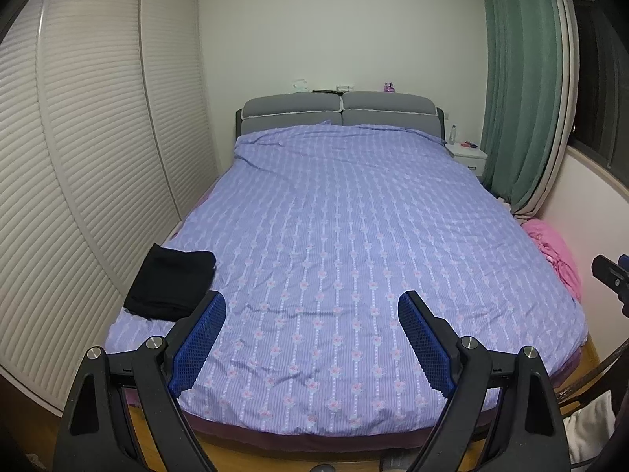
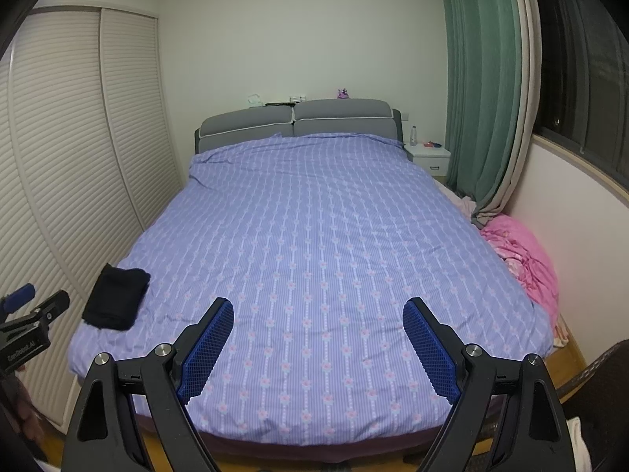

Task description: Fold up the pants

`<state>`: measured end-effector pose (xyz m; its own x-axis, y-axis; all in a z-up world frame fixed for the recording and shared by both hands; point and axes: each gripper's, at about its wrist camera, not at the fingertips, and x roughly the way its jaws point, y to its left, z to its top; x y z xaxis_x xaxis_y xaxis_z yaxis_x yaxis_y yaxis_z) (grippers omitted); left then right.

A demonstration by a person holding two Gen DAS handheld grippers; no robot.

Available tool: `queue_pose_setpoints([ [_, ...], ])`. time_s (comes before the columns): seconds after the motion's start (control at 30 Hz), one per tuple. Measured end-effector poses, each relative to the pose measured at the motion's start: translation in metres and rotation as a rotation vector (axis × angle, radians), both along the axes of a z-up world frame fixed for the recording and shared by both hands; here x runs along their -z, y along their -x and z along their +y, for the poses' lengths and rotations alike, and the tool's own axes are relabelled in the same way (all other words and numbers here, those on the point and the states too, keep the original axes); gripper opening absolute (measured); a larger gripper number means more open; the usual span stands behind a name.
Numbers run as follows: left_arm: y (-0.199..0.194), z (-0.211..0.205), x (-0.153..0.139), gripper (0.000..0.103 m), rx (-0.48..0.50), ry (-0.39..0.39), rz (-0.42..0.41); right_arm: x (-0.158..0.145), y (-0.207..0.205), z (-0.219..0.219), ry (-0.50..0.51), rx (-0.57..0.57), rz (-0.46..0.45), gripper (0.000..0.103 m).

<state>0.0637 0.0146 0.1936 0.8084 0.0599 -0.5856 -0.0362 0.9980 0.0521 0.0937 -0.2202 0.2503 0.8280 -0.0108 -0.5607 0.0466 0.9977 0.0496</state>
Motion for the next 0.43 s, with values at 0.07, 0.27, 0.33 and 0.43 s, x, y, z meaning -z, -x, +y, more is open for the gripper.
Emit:
queue_pose_setpoints([
  [0.07,0.0003,-0.0004,-0.0009,0.09,0.007,0.005,-0.006,-0.0005,-0.0001,0.0002,0.003,-0.001,-0.001,0.089],
  [0.27,-0.0001,-0.0035,-0.0037,0.09,0.026,0.004,-0.026,-0.0006,0.0007,0.0039,0.011,0.002,-0.001,0.089],
  [0.33,-0.001,-0.0031,-0.0051,0.09,0.034,0.007,-0.037,-0.0007,0.0011,0.0054,0.013,0.006,-0.001,0.089],
  [0.43,-0.0052,-0.0025,-0.0037,0.095,0.048,0.004,-0.027,-0.0014,0.0016,0.0083,0.018,0.015,-0.002,0.089],
])
